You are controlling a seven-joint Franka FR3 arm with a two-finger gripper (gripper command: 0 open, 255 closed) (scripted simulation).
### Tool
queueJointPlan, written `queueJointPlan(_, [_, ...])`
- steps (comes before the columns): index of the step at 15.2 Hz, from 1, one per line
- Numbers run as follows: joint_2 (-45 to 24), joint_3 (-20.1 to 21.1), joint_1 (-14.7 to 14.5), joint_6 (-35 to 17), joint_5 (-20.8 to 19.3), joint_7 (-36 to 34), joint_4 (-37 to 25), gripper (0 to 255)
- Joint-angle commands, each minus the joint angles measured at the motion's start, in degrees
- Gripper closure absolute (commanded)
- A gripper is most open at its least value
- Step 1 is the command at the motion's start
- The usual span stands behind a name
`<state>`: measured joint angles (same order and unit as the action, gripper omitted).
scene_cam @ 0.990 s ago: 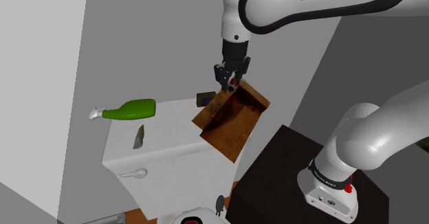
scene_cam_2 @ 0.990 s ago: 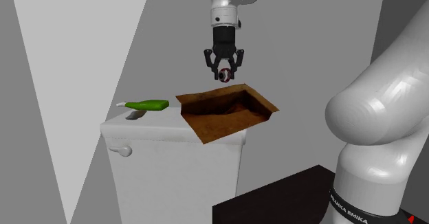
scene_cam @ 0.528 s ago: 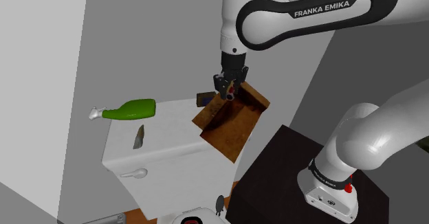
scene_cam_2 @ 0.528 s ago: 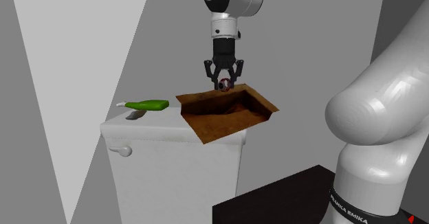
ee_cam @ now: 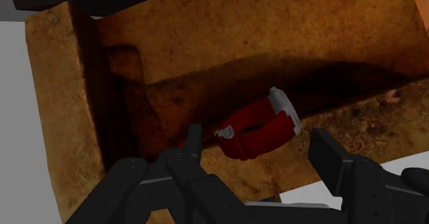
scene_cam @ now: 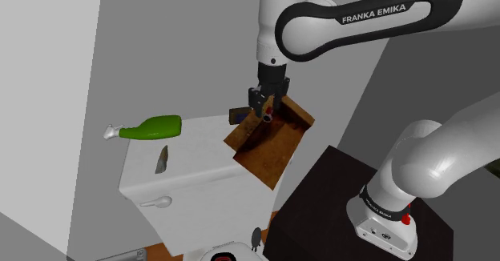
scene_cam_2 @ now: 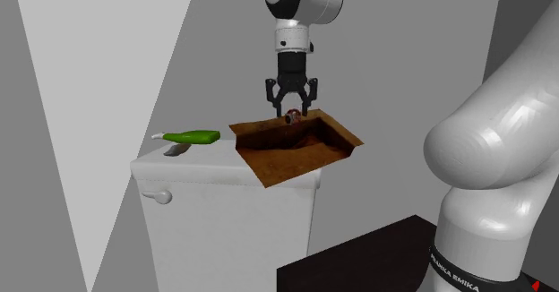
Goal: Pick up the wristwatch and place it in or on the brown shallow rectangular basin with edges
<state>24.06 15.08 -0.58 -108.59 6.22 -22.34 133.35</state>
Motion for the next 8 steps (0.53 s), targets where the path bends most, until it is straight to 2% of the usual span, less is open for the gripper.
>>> queueJointPlan(1, [0.0, 0.0, 0.0, 0.0, 0.0, 0.0, 0.01, 0])
queueJointPlan(5, [0.0, 0.0, 0.0, 0.0, 0.0, 0.0, 0.01, 0])
queueJointPlan(8, [0.49, -0.46, 0.15, 5.85, -0.26, -0.04, -5.37, 0])
